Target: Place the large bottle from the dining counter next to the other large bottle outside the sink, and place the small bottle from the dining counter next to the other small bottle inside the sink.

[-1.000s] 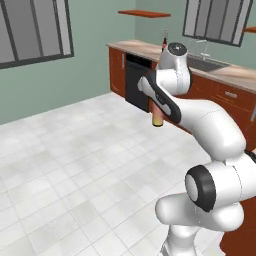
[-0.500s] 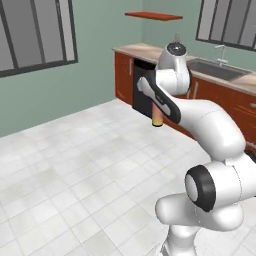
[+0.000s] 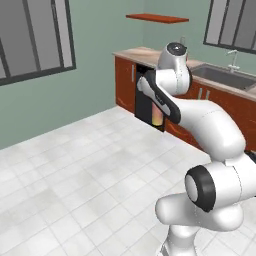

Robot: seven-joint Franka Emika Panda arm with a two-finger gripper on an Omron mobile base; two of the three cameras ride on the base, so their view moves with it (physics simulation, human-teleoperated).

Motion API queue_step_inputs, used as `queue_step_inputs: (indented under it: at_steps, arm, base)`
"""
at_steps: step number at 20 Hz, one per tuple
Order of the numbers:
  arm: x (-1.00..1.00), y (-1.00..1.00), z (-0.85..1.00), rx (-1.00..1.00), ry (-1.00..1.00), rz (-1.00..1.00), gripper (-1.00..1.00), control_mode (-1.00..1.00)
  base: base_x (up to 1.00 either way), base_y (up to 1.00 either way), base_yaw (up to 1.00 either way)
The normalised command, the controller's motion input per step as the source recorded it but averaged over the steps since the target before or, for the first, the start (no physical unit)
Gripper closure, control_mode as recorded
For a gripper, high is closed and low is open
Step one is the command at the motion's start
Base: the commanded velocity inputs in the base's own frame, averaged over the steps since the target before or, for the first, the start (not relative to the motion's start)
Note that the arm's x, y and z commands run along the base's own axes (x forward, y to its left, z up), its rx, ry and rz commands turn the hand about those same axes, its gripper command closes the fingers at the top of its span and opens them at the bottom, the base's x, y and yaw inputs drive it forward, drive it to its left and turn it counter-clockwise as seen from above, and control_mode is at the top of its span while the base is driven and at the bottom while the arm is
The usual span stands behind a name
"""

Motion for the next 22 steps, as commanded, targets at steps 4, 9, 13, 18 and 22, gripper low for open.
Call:
queue_step_inputs:
  at_steps: [4,9,13,18,22]
  arm:
    - [0.00,0.00,0.00,0.00,0.00,0.00,1.00,1.00]
    - [0.00,0.00,0.00,0.00,0.00,0.00,1.00,1.00]
    - [0.00,0.00,0.00,0.00,0.00,0.00,1.00,1.00]
    - [0.00,0.00,0.00,0.00,0.00,0.00,1.00,1.00]
    - [0.00,0.00,0.00,0.00,0.00,0.00,1.00,1.00]
  base:
    - [1.00,-0.50,-0.02]
    - [1.00,-0.71,0.00]
    - [0.99,-0.70,0.00]
    - [0.96,-0.70,0.00]
    - [0.90,-0.70,-0.01]
